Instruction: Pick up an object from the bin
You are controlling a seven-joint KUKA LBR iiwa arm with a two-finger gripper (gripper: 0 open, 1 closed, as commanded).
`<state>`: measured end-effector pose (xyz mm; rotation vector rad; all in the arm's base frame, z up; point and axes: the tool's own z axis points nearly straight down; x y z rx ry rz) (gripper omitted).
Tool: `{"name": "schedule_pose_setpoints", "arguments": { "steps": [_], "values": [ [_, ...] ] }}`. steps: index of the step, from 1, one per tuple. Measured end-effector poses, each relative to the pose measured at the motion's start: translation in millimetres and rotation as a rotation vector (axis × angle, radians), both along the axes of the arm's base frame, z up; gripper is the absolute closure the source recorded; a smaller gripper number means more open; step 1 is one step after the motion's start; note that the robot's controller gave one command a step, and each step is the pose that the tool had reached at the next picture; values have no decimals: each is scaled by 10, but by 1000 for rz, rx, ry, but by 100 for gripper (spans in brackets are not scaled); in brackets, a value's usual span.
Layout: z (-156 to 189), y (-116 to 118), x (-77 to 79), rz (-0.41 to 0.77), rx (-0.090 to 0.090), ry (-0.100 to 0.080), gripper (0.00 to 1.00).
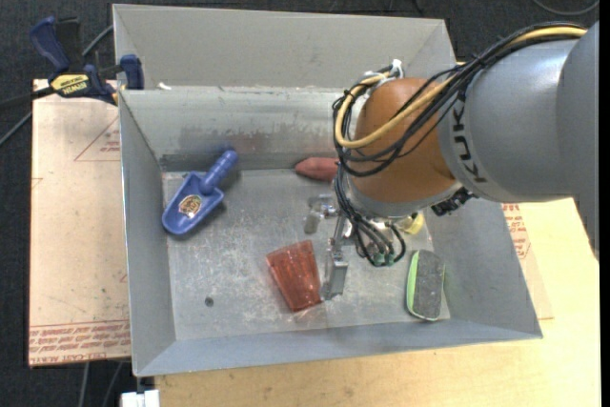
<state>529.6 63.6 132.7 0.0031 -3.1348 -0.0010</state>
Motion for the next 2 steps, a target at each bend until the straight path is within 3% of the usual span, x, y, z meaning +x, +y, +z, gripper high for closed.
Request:
{"name": "schedule_pose_setpoints", "arguments": {
  "steps": [1, 2],
  "values": [
    [44, -4, 15, -3, 1, -7, 0],
    [-605, 191, -229, -136, 4, -12, 0]
  ]
}}
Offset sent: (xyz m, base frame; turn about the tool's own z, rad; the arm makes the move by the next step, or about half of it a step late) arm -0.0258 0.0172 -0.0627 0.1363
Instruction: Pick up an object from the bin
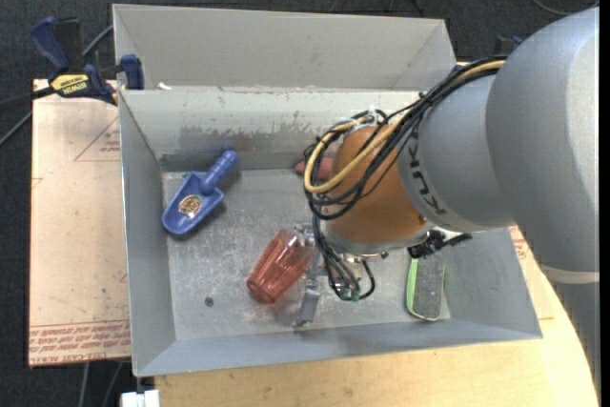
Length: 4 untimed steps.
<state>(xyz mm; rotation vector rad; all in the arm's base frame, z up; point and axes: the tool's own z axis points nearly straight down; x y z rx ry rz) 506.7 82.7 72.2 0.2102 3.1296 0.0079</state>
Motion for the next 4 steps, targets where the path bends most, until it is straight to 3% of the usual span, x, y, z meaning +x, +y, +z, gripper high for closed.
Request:
{"name": "schedule_pose_setpoints", "arguments": {
  "steps": [1, 2, 3, 4],
  "values": [
    [43, -32, 47, 27, 0, -12, 100],
    [43, -32, 48, 27, 0, -12, 100],
    [1016, 66, -9, 48, 2, -18, 100],
    [1473, 116, -52, 12, 2, -17, 100]
  ]
}}
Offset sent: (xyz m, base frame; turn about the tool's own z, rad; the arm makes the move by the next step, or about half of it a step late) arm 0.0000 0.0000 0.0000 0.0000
